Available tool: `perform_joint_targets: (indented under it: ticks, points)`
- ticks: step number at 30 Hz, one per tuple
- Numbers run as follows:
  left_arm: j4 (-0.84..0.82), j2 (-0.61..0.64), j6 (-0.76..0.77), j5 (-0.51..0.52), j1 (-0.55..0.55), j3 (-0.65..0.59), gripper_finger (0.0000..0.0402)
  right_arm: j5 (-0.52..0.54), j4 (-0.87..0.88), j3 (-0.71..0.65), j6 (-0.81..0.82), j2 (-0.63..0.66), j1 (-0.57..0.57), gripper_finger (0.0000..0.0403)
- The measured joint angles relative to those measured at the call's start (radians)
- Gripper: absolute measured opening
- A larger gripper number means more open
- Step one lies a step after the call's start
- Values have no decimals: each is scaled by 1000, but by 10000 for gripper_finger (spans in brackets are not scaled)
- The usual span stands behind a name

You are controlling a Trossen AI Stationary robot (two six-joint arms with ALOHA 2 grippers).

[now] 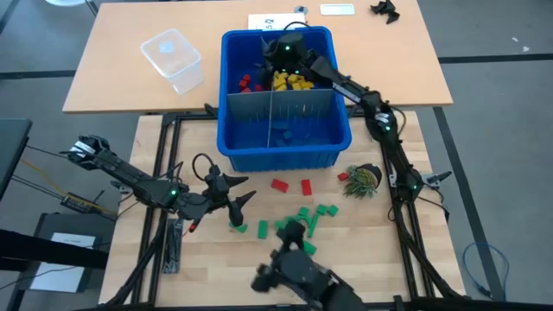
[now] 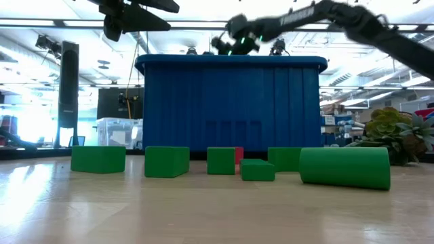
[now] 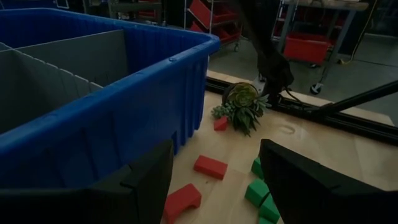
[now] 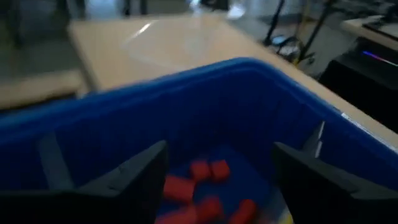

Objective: Sort Items/Unsort Items

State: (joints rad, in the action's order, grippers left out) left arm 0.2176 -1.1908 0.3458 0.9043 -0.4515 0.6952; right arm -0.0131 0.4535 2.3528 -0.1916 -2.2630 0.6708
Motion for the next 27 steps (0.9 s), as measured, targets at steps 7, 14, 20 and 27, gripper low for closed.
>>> perform_joint_targets:
  ticks: [7,14,20,27]
  points:
    - [0,0,0,0,0,0,248,15,425,0,-135,211,-98,283]
    - [0,0,0,0,0,0,248,70,708,0,-133,386,-262,261]
    - [0,0,0,0,0,0,248,73,892,-7,-11,485,-429,249]
    - [0,0,0,0,0,0,248,148,905,-144,110,568,-644,244]
